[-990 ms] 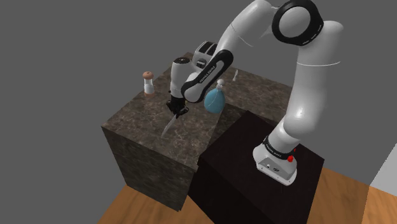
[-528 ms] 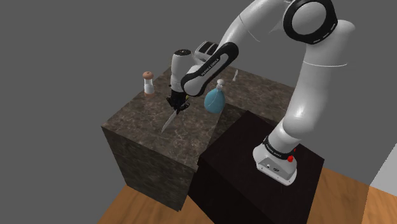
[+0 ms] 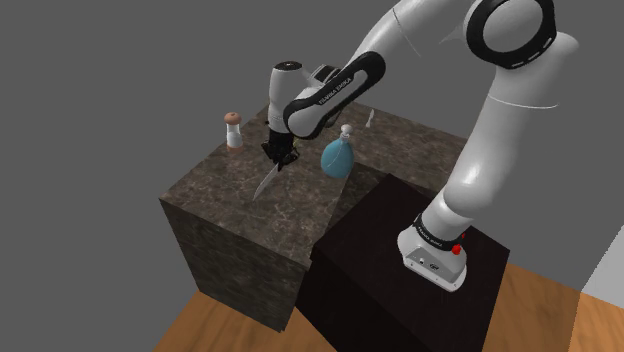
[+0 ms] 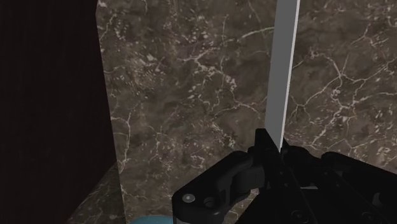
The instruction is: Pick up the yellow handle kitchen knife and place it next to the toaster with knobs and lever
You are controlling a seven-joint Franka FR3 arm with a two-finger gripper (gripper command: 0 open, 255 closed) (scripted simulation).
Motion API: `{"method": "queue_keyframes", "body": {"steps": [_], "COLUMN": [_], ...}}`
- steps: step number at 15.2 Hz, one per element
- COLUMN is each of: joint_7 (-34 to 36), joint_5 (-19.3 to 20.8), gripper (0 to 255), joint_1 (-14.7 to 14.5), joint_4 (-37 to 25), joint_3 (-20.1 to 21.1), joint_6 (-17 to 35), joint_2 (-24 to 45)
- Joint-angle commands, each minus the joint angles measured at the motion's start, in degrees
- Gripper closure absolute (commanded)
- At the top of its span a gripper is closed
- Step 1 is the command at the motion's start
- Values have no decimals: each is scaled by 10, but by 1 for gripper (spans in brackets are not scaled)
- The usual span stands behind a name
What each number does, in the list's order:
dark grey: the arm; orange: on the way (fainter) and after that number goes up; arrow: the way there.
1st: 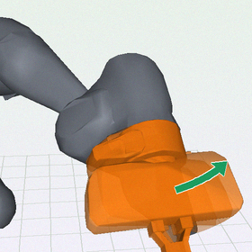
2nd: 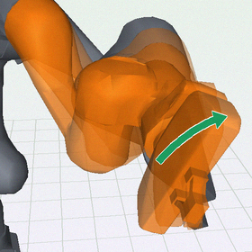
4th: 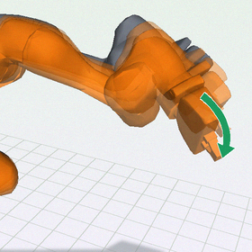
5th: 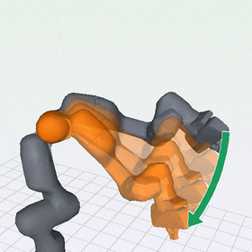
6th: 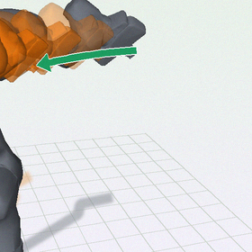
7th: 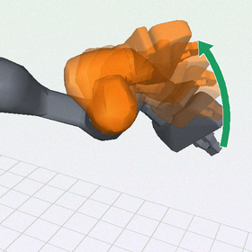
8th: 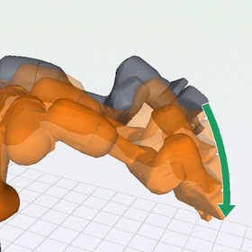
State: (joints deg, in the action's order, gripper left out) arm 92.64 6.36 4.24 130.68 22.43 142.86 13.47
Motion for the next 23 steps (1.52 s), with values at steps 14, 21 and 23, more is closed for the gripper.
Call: {"method": "queue_keyframes", "body": {"steps": [14, 21, 23], "joint_7": [-40, -51, -54], "joint_5": [-57, -74, -78], "gripper": [255, 255, 255], "joint_1": [13, 15, 16], "joint_4": [-24, -46, -53], "joint_3": [15, 16, 16], "joint_6": [-107, -159, -174], "joint_2": [-90, -124, -132]}}
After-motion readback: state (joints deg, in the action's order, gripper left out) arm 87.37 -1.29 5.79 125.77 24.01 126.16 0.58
